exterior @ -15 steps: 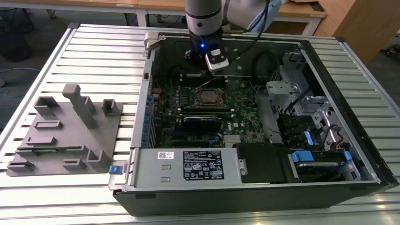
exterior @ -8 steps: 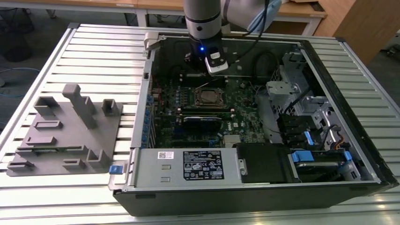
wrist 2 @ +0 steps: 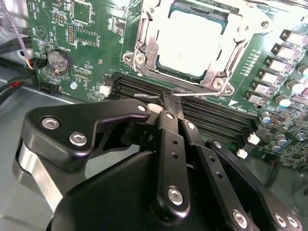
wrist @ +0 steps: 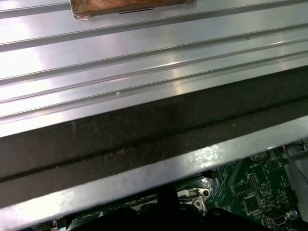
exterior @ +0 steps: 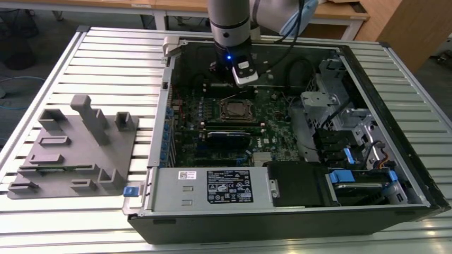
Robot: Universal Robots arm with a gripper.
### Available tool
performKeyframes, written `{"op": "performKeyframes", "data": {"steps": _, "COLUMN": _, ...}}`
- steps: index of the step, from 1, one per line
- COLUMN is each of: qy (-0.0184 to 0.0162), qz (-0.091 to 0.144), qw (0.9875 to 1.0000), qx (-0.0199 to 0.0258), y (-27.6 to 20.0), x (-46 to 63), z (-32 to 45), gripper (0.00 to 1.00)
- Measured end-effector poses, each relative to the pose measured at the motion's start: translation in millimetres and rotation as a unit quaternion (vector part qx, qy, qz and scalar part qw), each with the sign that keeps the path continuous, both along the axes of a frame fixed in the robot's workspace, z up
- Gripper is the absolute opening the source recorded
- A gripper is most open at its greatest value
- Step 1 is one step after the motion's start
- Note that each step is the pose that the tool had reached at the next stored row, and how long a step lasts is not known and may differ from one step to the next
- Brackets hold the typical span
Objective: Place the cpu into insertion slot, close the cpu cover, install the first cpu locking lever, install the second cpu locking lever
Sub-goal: 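Install the first cpu locking lever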
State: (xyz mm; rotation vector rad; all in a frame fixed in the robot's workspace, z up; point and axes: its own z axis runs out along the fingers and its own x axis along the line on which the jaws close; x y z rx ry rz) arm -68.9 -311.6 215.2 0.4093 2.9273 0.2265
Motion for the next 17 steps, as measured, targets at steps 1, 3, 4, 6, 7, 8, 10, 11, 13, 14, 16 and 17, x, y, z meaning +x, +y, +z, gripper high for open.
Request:
{"op": "performKeyframes", "data": {"steps": 1, "qy": 0.0, "qz": 0.0, "qw": 1.0, "qx": 0.0, "y": 0.3, "x": 0.6, "z": -0.6, "gripper": 0.11}}
{"op": "performKeyframes", "data": {"steps": 3, "qy": -0.0001, "qz": 0.0, "qw": 1.0, "qx": 0.0001, "y": 1.0, "x": 1.3, "z": -1.6, "gripper": 0.11}}
{"op": "performKeyframes", "data": {"steps": 4, "qy": -0.0001, "qz": 0.0, "qw": 1.0, "qx": 0.0001, "y": 1.3, "x": 1.5, "z": -2.1, "gripper": 0.11}}
{"op": "performKeyframes", "data": {"steps": 6, "qy": -0.0001, "qz": 0.0, "qw": 1.0, "qx": 0.0, "y": 1.7, "x": 1.6, "z": -3.0, "gripper": 0.11}}
{"op": "performKeyframes", "data": {"steps": 7, "qy": -0.0001, "qz": 0.0, "qw": 1.0, "qx": 0.0, "y": 1.8, "x": 1.7, "z": -3.5, "gripper": 0.11}}
{"op": "performKeyframes", "data": {"steps": 8, "qy": 0.0, "qz": 0.0, "qw": 1.0, "qx": 0.0001, "y": 1.8, "x": 1.6, "z": -4.0, "gripper": 0.11}}
{"op": "performKeyframes", "data": {"steps": 10, "qy": 0.0, "qz": -0.002, "qw": 1.0, "qx": 0.0, "y": 1.9, "x": 1.6, "z": -4.9, "gripper": 0.11}}
{"op": "performKeyframes", "data": {"steps": 11, "qy": 0.0, "qz": -0.003, "qw": 1.0, "qx": 0.0, "y": 2.2, "x": 1.5, "z": -5.1, "gripper": 0.11}}
{"op": "performKeyframes", "data": {"steps": 13, "qy": -0.0001, "qz": -0.004, "qw": 1.0, "qx": 0.0, "y": 2.5, "x": 1.6, "z": -5.2, "gripper": 0.11}}
{"op": "performKeyframes", "data": {"steps": 14, "qy": -0.0001, "qz": -0.004, "qw": 1.0, "qx": 0.0, "y": 2.5, "x": 1.6, "z": -5.2, "gripper": 0.11}}
{"op": "performKeyframes", "data": {"steps": 16, "qy": -0.0001, "qz": -0.004, "qw": 1.0, "qx": 0.0, "y": 2.5, "x": 1.6, "z": -5.3, "gripper": 0.11}}
{"op": "performKeyframes", "data": {"steps": 17, "qy": -0.0002, "qz": -0.004, "qw": 1.0, "qx": 0.0001, "y": 2.7, "x": 1.6, "z": -5.6, "gripper": 0.11}}
